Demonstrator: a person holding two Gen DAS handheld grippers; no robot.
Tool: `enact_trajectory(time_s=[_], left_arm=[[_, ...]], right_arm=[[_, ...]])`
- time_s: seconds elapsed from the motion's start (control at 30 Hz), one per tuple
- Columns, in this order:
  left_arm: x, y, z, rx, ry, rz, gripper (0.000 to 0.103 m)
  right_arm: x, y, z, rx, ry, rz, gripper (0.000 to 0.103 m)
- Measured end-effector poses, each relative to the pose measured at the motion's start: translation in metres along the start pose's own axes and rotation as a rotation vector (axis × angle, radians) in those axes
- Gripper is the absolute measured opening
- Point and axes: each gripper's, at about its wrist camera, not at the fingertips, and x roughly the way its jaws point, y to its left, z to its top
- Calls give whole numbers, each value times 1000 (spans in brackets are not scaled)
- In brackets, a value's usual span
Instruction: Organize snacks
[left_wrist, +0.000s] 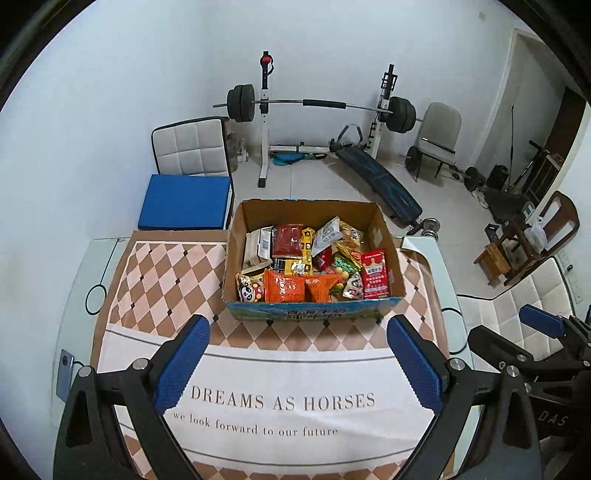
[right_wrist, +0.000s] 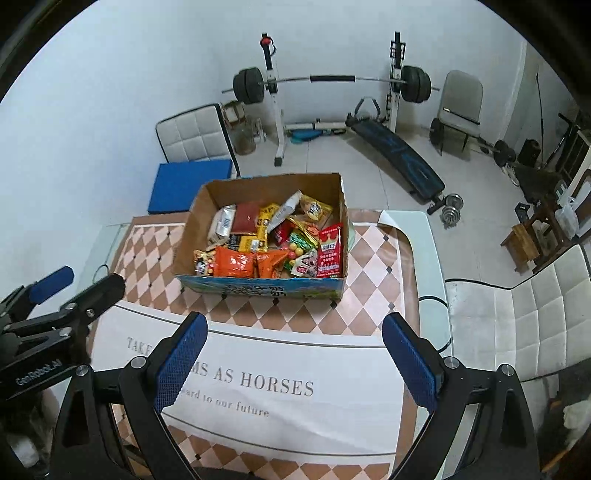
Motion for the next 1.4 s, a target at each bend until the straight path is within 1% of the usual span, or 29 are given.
enact_trajectory(time_s=[0.17,0.33,0.53,0.6,0.73,0.8,1.07,1.13,1.23,1.4], left_arm=[[-24,0,-9,-4,-14,-5,98],[-44,4,-16,-10,-65,27,98],[-55,8,-24,-19,-79,36,98],[-54,10,-23,-25,-86,35,98],[-48,11,-22,-12,-87,42,99],[-40,9,-20,1,-81,49,102],[-16,8,-10,10,-99,71,102],[-12,11,-8,14,-103,86,102],[-4,14,-4,17,-108,94,102],[6,13,1,25,-89,89,102]], right_arm=[[-34,9,-13,-8,-34,10,98],[-56,16,-25,-13,-60,10,98],[-71,17,-33,3,-71,19,98],[-72,16,-34,0,-77,8,98],[-69,15,-33,7,-92,-14,101],[-65,15,-31,4,-108,-41,101],[-38,12,-11,39,-122,-79,101],[-32,11,-6,45,-130,-87,101],[-22,10,2,51,-128,-93,101],[-8,7,10,64,-118,-102,101]])
